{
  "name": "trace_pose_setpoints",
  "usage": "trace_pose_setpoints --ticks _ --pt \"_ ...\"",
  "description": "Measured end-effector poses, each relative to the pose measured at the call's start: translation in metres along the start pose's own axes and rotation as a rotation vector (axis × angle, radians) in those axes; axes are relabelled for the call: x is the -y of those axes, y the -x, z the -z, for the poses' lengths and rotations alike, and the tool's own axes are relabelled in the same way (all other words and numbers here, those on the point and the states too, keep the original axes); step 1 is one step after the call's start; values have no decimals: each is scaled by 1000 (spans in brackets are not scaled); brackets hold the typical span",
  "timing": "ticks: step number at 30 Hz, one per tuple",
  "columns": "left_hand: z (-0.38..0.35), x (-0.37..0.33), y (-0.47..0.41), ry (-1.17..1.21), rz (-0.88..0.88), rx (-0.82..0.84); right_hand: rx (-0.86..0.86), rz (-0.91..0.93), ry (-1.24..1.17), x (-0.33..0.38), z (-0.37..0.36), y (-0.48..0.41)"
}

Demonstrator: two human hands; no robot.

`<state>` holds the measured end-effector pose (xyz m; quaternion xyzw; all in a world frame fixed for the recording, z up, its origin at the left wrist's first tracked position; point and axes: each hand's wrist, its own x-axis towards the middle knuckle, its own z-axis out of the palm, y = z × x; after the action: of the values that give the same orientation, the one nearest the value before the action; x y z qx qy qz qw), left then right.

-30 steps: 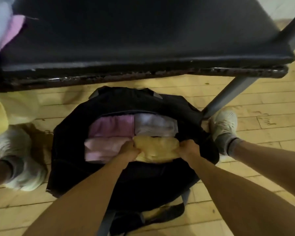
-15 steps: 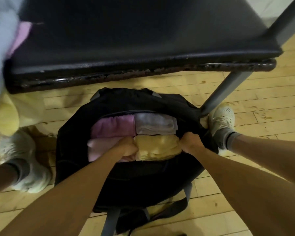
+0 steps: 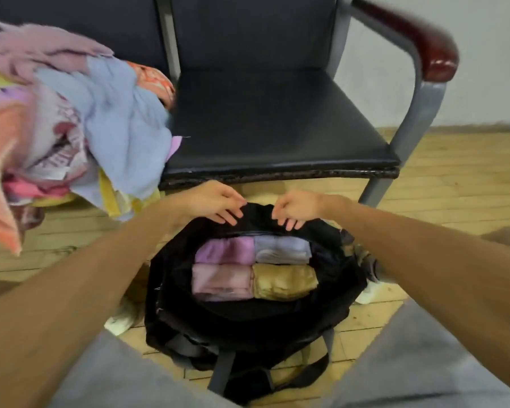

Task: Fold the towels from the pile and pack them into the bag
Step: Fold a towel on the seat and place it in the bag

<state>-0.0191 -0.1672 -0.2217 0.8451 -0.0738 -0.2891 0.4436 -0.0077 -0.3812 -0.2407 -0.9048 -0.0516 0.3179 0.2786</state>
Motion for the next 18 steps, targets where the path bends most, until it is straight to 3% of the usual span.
trace_pose_setpoints --ticks 5,11,18 --pt "56 -17 47 69 -163 -212 -176 251 10 79 25 9" --pt "140 -3 67 61 -186 -550 -393 417 -63 157 34 -29" --pt "180 53 43 -302 -100 -898 -405 446 -283 205 13 -92"
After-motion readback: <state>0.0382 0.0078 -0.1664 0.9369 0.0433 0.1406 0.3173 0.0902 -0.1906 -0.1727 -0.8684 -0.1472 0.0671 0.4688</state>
